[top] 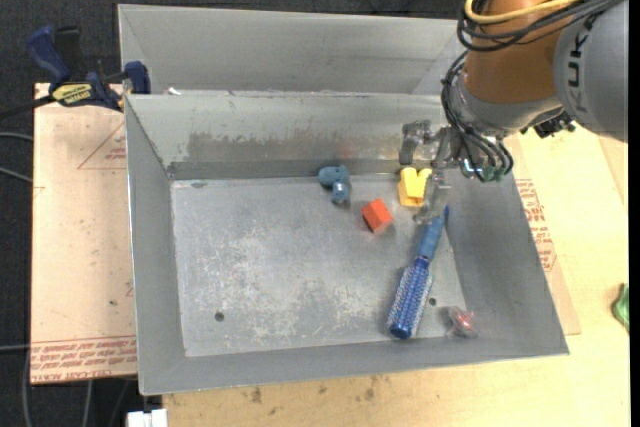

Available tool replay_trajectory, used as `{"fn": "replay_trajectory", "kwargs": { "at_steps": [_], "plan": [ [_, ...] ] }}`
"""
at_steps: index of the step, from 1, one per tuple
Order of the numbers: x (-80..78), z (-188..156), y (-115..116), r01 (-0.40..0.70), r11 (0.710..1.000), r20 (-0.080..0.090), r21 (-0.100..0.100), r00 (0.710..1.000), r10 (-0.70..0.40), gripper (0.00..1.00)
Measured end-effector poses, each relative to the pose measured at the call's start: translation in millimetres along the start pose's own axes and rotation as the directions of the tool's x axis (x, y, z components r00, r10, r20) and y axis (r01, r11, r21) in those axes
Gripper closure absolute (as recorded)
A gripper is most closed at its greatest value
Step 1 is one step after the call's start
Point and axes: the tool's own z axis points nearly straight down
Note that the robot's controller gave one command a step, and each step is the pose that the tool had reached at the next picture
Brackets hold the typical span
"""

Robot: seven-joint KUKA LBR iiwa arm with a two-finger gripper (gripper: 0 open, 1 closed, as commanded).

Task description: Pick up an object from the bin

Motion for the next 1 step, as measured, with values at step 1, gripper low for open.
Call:
{"fn": "replay_trajectory", "kwargs": {
  "at_steps": [1],
  "plan": [
    [36.7, 119.3, -28.8, 0.021, 1.000, 0.008, 0.000, 1.000, -0.021, 0.00]
  ]
}}
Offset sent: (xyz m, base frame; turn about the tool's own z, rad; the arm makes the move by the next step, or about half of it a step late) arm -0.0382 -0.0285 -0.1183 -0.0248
